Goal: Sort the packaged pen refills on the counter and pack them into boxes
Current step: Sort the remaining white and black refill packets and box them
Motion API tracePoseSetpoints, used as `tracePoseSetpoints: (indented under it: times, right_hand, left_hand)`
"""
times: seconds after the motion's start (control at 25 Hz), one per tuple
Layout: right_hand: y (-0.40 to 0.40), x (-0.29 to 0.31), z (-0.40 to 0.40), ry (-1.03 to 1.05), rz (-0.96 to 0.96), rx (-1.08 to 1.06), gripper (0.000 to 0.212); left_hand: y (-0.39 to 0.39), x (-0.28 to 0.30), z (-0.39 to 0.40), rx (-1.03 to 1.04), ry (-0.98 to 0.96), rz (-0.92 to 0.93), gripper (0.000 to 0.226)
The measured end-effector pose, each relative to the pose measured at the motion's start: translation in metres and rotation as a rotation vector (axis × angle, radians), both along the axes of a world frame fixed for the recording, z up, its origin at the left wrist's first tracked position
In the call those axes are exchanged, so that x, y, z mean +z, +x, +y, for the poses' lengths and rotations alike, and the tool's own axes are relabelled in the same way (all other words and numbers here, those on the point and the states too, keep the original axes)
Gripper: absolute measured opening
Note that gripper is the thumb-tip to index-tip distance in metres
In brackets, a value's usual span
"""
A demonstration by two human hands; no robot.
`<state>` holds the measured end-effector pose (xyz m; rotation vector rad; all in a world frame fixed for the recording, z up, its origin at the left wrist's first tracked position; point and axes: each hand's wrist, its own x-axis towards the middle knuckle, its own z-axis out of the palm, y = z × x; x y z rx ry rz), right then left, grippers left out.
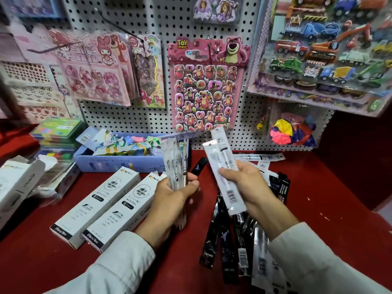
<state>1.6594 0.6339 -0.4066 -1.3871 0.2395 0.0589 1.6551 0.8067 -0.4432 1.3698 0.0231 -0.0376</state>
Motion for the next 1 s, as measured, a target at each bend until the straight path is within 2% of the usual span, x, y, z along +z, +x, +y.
tracePoseSetpoints:
  times: [0.08,0.12,0.32,0.48,0.56,0.68,0.76,0.84,0.88,0.92,1.0]
  right_hand:
    - [-0.009,-0.002,0.02,0.152,-0.051,0.111,0.025]
    - [-0.012,-0.004,0.028,0.19,-0.069,0.142,0.024]
    - [-0.015,-0.011,0.041,0.122,-0.101,0.18,0.024]
    - [-0.015,-0.009,0.043,0.193,-0.095,0.207,0.031]
    - [-0.017,-0.011,0.045,0.175,-0.08,0.256,0.03]
    - [-0.021,-0.016,0.051,0.003,-0.138,0.293,0.028]
    - [-0.027,-0.02,0.059,-0.341,-0.317,0.254,0.032]
    - [-0.036,-0.028,0.071,-0.666,-0.476,0.298,0.038]
    - [-0.039,-0.032,0.075,-0.746,-0.472,0.385,0.041]
    - [-0.04,-0.032,0.076,-0.772,-0.422,0.5,0.044]
    - [-0.033,-0.026,0.063,-0.757,-0.323,0.691,0.045]
  left_hand:
    - [-0.004,0.003,-0.001,-0.024,-0.046,0.027,0.008]
    - [-0.006,0.005,-0.001,-0.035,-0.072,0.029,0.013]
    - [-0.003,0.01,0.009,0.023,-0.165,0.081,0.026]
    - [-0.001,0.015,0.007,0.096,-0.2,0.074,0.014]
    - [0.0,0.017,0.008,0.139,-0.244,0.078,0.021]
    - [0.005,0.016,0.013,0.159,-0.332,0.086,0.011]
    - [0.003,0.016,0.011,0.117,-0.367,0.073,0.014]
    - [-0.001,0.013,0.008,0.056,-0.323,0.096,0.015]
    - [-0.002,0.012,0.007,0.071,-0.279,0.114,0.01]
    - [0.0,0.008,0.008,0.128,-0.211,0.129,0.015]
    - [0.003,0.004,0.011,0.201,-0.169,0.177,0.014]
